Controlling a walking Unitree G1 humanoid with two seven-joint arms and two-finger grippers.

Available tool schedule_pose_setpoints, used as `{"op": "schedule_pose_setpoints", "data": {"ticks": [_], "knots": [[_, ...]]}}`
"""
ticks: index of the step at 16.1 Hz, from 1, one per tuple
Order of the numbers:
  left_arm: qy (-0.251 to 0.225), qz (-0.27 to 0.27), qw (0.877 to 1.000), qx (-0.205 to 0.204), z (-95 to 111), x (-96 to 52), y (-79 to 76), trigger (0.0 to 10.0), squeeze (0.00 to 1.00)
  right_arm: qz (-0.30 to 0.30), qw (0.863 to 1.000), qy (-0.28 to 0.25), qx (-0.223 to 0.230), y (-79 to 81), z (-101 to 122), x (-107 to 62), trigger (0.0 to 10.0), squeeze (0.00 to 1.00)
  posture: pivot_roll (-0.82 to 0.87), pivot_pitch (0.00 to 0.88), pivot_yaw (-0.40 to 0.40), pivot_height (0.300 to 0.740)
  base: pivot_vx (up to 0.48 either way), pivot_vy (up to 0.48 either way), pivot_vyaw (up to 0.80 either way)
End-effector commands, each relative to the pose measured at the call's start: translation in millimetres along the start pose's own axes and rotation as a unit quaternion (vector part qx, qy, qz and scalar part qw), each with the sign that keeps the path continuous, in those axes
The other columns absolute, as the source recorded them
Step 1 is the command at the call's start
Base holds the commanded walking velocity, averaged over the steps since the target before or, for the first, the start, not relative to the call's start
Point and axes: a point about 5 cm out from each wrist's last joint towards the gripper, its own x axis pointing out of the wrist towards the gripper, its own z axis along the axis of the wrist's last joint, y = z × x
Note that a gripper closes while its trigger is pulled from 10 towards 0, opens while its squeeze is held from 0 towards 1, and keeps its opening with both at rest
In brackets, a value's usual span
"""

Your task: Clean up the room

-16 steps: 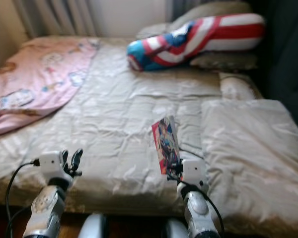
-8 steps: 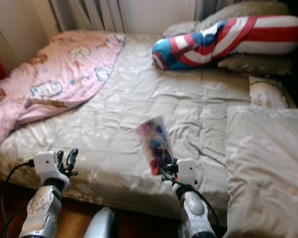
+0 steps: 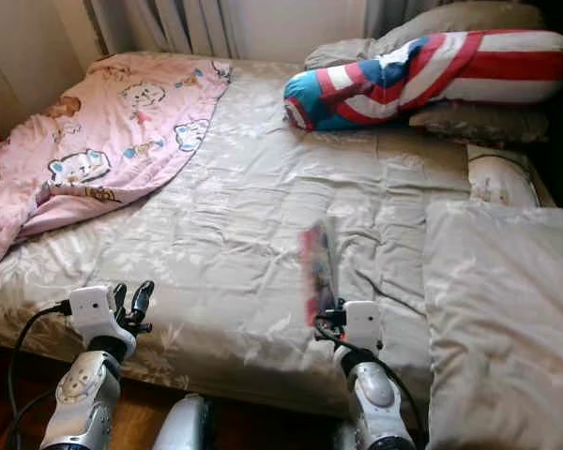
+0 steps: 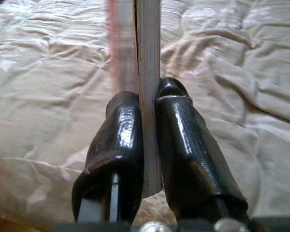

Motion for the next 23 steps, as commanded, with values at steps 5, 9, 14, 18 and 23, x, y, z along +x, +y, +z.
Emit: {"op": "schedule_pose_setpoints", "data": {"ticks": [5, 9, 14, 18, 23], "knots": [[0.002, 0.003, 1.0, 0.005, 2, 0.6, 4.3, 10.0, 0.0, -0.003, 1.0, -0.013, 0.002, 1.2, 6, 3.1, 10.0, 0.0, 0.02, 0.085, 0.0, 0.632, 0.328, 0.0, 0.0], [-0.001, -0.001, 1.0, 0.004, 3, 1.1, 3.9, 10.0, 0.0, -0.008, 1.0, -0.009, 0.011, 0.6, 6, 4.0, 10.0, 0.0, 0.02, 0.084, 0.0, 0.632, 0.242, 0.0, 0.0], [-0.011, -0.007, 1.0, 0.008, 11, -1.8, 6.0, 10.0, 0.0, -0.05, 0.991, 0.038, 0.117, -8.9, 2, 11.0, 10.0, 0.0, 0.06, 0.114, 0.015, 0.632, 0.0, 0.0, 0.0], [-0.01, -0.011, 1.0, 0.024, 18, -5.4, 15.9, 10.0, 0.0, -0.006, 0.987, 0.067, 0.148, -1.0, 14, 25.1, 10.0, 0.0, 0.09, 0.131, 0.044, 0.632, 0.0, 0.0, 0.0], [-0.008, -0.022, 0.999, 0.03, 24, -3.5, 15.5, 10.0, 0.0, 0.06, 0.985, 0.06, 0.148, 5.0, 27, 32.2, 10.0, 0.0, 0.1, 0.129, 0.07, 0.632, 0.0, 0.0, 0.0]]}}
